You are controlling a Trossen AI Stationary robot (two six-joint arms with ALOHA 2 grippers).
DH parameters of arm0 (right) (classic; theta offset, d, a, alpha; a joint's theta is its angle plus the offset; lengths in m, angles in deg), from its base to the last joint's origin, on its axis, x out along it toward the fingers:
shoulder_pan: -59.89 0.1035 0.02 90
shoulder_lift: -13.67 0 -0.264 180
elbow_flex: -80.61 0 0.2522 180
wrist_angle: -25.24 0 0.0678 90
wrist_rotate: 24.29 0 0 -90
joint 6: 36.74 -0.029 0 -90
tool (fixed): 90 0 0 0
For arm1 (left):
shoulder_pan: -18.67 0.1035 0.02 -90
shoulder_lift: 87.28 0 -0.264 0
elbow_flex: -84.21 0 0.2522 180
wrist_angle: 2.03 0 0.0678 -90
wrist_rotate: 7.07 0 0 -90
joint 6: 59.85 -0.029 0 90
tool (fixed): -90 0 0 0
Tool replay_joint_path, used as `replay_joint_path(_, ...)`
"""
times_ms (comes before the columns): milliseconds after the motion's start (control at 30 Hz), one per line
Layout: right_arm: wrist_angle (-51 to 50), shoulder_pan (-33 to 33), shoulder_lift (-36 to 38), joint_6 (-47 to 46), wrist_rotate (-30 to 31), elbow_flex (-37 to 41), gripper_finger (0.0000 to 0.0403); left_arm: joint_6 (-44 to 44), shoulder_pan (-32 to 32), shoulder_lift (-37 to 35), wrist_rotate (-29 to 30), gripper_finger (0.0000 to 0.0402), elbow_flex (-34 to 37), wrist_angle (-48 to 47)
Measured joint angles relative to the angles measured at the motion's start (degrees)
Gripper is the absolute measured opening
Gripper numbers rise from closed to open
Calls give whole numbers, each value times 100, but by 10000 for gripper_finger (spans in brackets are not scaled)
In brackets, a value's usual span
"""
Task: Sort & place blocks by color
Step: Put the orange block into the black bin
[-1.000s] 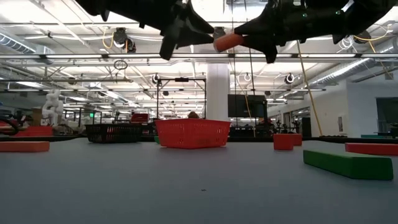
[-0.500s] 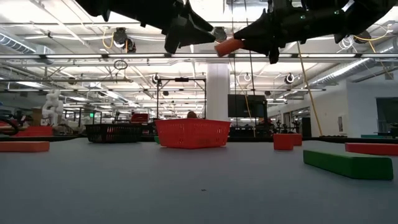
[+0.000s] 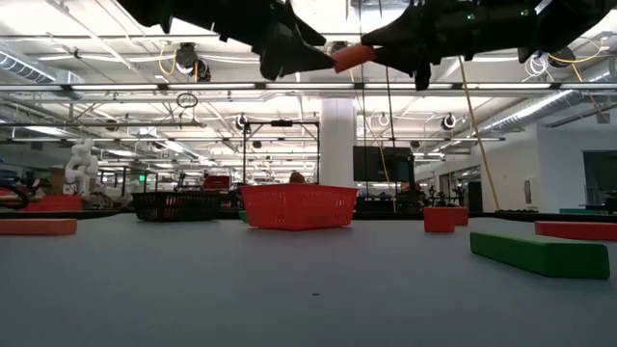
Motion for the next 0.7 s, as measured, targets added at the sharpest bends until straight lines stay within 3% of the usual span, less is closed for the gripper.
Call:
replay_joint_path(367, 437, 26, -328, -18, -155, -2, 121, -517, 4, 596, -2, 307, 0, 804)
replay_joint_path(700, 393, 26, -326, -3, -155, -2, 121, -487, 4, 620, 7, 247, 0, 1138)
